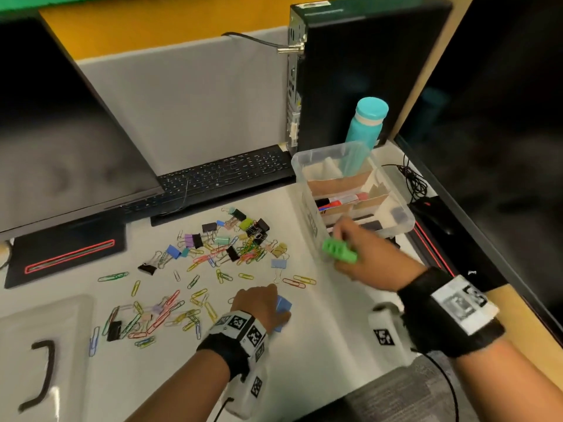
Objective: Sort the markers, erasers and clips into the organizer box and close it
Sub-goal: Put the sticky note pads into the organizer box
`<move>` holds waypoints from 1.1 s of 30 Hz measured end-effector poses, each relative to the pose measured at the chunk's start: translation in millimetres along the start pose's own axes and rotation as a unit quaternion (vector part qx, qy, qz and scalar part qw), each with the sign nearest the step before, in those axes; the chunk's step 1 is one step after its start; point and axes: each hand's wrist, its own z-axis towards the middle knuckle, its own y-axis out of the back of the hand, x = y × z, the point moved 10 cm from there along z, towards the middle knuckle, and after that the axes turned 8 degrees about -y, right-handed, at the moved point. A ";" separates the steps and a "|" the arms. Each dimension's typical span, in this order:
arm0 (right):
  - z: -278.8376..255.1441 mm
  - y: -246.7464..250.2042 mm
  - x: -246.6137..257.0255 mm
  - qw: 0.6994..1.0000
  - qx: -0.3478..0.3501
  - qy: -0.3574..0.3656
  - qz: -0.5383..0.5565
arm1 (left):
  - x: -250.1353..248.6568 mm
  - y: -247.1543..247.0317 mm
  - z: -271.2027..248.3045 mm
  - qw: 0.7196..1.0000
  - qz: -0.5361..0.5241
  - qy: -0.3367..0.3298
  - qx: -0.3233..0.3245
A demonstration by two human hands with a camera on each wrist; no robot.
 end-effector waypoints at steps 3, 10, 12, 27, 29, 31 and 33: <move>6.7 64.8 8.1 0.986 -0.146 0.020 0.078 | -1.2 14.1 -3.2 0.989 -0.124 -0.032 -0.076; 52.3 58.2 -42.4 0.993 -0.064 -0.095 -0.039 | 5.3 38.8 -13.8 0.938 -0.268 -0.101 -0.194; 58.8 47.3 -45.4 0.990 -0.040 -0.099 -0.095 | 12.6 42.1 -16.3 0.933 -0.273 -0.089 -0.219; 71.6 39.7 -66.4 0.979 -0.107 -0.148 -0.096 | 9.1 44.0 -23.6 0.938 -0.225 -0.086 -0.249; 71.3 38.8 -70.2 0.977 -0.115 -0.157 -0.089 | 3.3 47.8 -25.2 0.941 -0.205 -0.096 -0.251; 70.8 38.7 -70.1 0.978 -0.115 -0.154 -0.085 | -4.6 57.4 -27.2 0.942 -0.179 -0.111 -0.261; 66.0 51.5 -63.3 0.974 -0.155 -0.136 -0.099 | -14.6 73.6 -29.8 0.936 -0.161 -0.134 -0.281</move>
